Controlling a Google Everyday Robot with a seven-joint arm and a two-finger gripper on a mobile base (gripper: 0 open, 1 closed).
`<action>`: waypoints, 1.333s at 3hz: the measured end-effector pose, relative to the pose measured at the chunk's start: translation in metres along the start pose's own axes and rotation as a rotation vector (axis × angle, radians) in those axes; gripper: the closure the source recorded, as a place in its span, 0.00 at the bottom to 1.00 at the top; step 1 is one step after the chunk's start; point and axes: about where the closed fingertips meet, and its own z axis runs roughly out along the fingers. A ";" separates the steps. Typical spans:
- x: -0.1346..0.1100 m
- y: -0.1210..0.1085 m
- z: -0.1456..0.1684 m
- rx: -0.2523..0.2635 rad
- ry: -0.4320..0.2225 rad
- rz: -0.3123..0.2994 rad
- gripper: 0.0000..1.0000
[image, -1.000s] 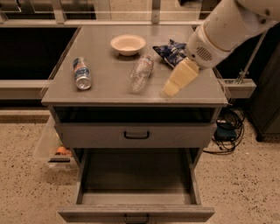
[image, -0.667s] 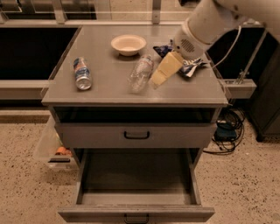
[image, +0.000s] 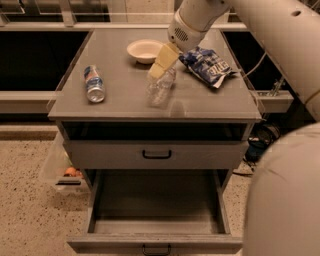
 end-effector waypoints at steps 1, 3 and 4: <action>-0.023 0.000 0.021 -0.078 0.032 -0.053 0.00; -0.013 0.002 0.006 -0.043 -0.015 0.043 0.00; -0.029 0.024 -0.001 0.055 -0.032 0.112 0.00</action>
Offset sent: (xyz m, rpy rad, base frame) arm 0.0074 0.0092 -0.0053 -0.0013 0.0393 0.0285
